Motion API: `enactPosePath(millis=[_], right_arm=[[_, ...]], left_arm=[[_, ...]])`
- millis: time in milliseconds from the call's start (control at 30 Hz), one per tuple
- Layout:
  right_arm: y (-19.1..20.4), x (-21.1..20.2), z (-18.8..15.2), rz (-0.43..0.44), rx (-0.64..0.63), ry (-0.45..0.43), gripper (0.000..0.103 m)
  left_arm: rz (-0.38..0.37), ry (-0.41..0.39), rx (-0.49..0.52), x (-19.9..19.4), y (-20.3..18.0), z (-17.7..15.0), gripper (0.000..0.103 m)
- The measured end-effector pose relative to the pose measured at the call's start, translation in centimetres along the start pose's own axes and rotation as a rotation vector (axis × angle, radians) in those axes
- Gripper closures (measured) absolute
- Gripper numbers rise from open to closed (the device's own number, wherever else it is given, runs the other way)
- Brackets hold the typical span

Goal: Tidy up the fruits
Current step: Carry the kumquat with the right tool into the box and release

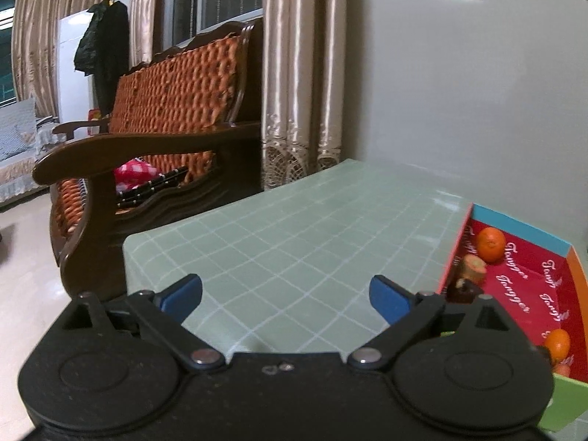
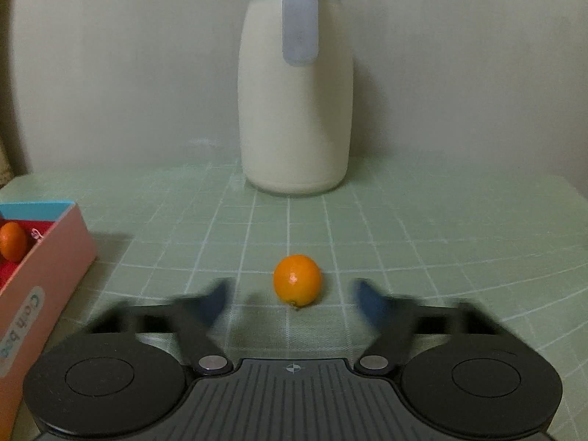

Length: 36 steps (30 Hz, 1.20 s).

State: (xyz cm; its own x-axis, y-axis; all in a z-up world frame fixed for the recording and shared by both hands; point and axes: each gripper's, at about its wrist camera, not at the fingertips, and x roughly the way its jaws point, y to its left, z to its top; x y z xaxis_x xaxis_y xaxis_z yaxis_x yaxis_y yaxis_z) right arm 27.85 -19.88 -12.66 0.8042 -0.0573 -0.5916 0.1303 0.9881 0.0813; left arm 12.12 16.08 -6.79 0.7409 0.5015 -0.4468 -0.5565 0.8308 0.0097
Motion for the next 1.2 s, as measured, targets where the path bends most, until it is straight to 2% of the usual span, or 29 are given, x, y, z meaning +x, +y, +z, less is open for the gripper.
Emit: enactPosePath(millis=[133, 167, 200, 267, 400, 567, 767, 933, 1067, 1200], right_arm=[[-0.4, 1.2, 0.2, 0.013, 0.025, 0.029, 0.049], [-0.4, 1.3, 0.3, 0.017, 0.02, 0.03, 0.053], [-0.4, 1.5, 0.4, 0.022, 0.018, 0.03, 0.061], [-0.4, 1.6, 0.4, 0.005, 0.006, 0.02, 0.071], [-0.2, 1.4, 0.2, 0.037, 0.009, 0.014, 0.071], [1.0, -0.6, -0.2, 0.155, -0.001, -0.015, 0.071], [3.9, -5.2, -0.5, 0.398, -0.06, -0.139, 0.071], [6.4, -7.1, -1.0, 0.561, -0.116, -0.143, 0.071], [8.4, -7.5, -1.2, 0.646, -0.156, -0.129, 0.071], [10.3, -8.2, -1.8, 0.676, -0.205, -0.128, 0.071]], left_arm=[[0.013, 0.001, 0.001, 0.0, 0.4, -0.1, 0.011], [0.015, 0.002, 0.004, 0.0, 0.5, -0.1, 0.011], [0.017, 0.003, 0.005, 0.0, 0.6, -0.1, 0.011], [0.021, 0.003, 0.003, 0.1, 0.8, -0.2, 0.011], [0.022, 0.01, -0.016, 0.0, 1.3, -0.1, 0.011], [0.023, 0.017, -0.029, 0.2, 1.8, 0.0, 0.011], [0.046, 0.03, -0.053, 0.3, 2.7, -0.1, 0.011], [0.078, 0.037, -0.053, 0.1, 3.5, -0.4, 0.011], [0.094, 0.034, -0.045, -0.2, 4.1, -0.6, 0.011], [0.094, 0.038, -0.04, -0.2, 4.4, -0.6, 0.011]])
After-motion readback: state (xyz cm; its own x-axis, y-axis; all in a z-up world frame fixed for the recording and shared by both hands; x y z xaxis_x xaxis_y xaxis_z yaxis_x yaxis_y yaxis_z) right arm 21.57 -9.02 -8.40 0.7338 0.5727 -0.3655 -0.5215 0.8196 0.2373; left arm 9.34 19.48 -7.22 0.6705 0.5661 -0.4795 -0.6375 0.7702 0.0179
